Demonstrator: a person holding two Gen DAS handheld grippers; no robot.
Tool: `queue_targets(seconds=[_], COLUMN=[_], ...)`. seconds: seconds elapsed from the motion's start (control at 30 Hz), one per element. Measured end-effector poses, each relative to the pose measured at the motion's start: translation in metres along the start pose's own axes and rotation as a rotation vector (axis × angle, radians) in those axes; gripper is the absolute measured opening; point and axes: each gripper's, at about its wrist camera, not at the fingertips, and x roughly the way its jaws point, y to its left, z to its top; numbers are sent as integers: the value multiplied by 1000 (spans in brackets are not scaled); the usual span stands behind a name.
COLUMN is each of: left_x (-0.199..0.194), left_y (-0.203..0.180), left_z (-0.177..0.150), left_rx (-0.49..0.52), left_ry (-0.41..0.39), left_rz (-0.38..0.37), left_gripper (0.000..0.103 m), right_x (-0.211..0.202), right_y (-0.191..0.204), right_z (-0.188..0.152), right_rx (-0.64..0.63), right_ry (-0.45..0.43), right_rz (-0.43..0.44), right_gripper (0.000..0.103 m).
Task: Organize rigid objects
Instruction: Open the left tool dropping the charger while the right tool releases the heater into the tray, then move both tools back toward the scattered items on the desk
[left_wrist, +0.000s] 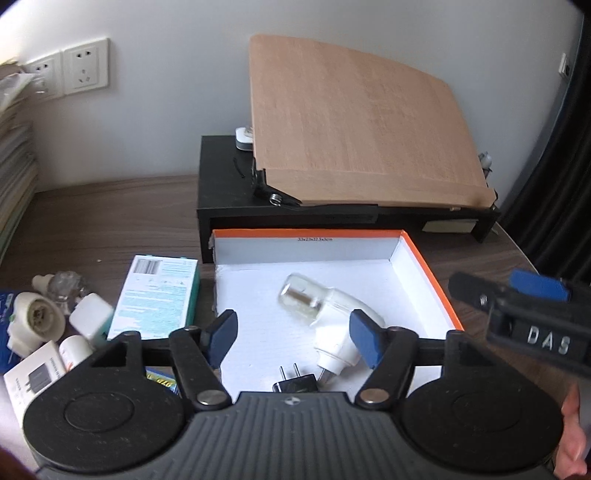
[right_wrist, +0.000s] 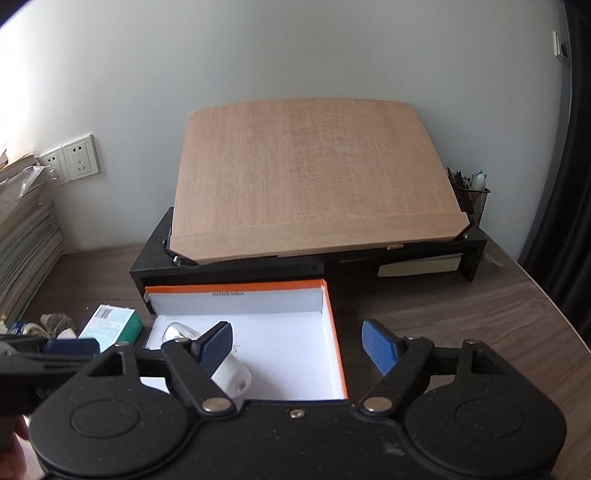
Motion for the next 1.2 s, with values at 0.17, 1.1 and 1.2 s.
queue_targets(seconds=[0.17, 1.1, 1.2], left_x=[-14, -70, -73], left_y=[-1, 90, 110], left_z=[-7, -65, -68], left_rx=[-33, -201, -221], left_ry=[-17, -4, 7], left_rz=[50, 212, 232], left_gripper=[79, 82, 82], right_x=[-15, -29, -25], right_y=[-6, 81, 100], right_z=[-8, -45, -49], right_rx=[-3, -95, -110], right_ry=[-6, 71, 87], right_rz=[26, 219, 236], right_gripper=[96, 97, 97])
